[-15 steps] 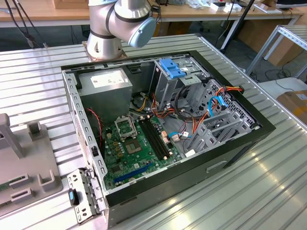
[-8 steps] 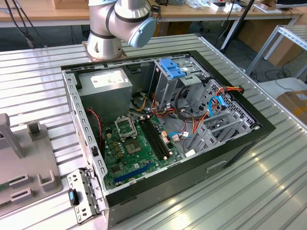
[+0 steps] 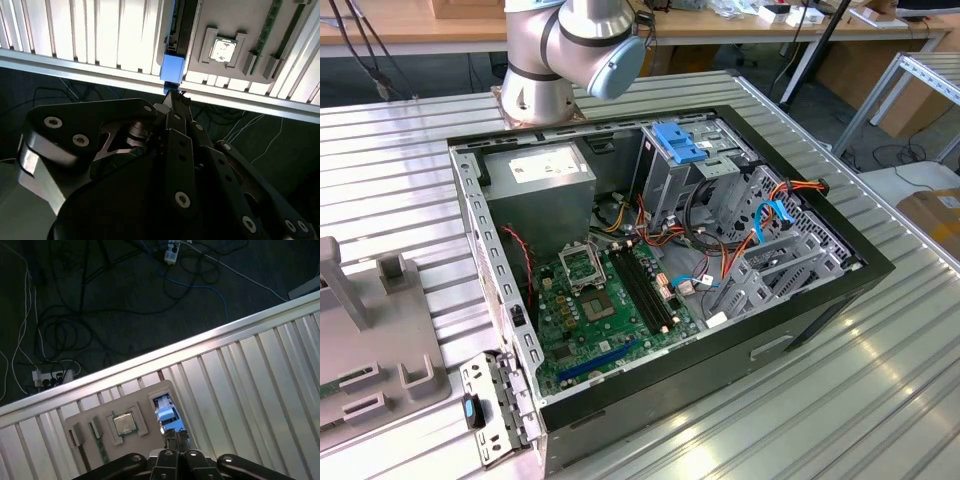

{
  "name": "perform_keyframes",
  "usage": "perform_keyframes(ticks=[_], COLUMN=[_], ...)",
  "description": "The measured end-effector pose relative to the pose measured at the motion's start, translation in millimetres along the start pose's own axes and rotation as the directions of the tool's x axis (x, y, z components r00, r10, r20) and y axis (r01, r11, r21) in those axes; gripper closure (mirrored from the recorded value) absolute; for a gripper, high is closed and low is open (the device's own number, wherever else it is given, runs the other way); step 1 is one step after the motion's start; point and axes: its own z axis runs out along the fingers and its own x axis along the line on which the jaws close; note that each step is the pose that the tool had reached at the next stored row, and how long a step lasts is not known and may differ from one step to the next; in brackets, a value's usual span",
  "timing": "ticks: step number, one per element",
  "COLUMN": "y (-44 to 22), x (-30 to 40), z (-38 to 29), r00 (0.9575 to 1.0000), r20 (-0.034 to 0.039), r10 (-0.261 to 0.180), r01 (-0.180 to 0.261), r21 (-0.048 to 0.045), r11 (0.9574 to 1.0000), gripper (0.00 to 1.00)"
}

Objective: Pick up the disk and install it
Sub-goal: 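Pick up the disk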

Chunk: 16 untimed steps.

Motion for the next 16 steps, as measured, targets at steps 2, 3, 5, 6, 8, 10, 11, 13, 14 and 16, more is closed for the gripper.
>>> perform_keyframes(ticks=[2, 3, 5, 6, 8, 10, 11, 13, 14, 16], y=[0.0, 0.0, 0.1, 0.0, 0.0, 0.0, 0.0, 0.1, 0.2, 0.2], x=[0.0, 0.0, 0.0, 0.0, -0.1, -0.1, -0.1, -0.3, -0.5, -0.7], z=[0.0, 0.1, 0.0, 0.1, 0.0, 0.1, 0.1, 0.1, 0.1, 0.1], r00=[0.9985, 0.9976, 0.9953, 0.9953, 0.9953, 0.9952, 0.9949, 0.9913, 0.9891, 0.9857], r20=[-0.0022, -0.0027, -0.0038, -0.0038, -0.0039, -0.0038, -0.0039, -0.0051, -0.0057, -0.0065], r10=[-0.054, -0.069, -0.097, -0.097, -0.097, -0.098, -0.1, -0.131, -0.147, -0.168], r01=[0.054, 0.069, 0.097, 0.097, 0.097, 0.098, 0.1, 0.131, 0.147, 0.168], r21=[-0.0012, -0.0016, -0.0023, -0.0023, -0.0024, -0.0023, -0.0024, -0.0032, -0.0036, -0.0042], r11=[0.9985, 0.9976, 0.9953, 0.9953, 0.9953, 0.9952, 0.995, 0.9913, 0.9891, 0.9857], gripper=[0.89, 0.89, 0.89, 0.89, 0.89, 0.89, 0.89, 0.89, 0.89, 0.89])
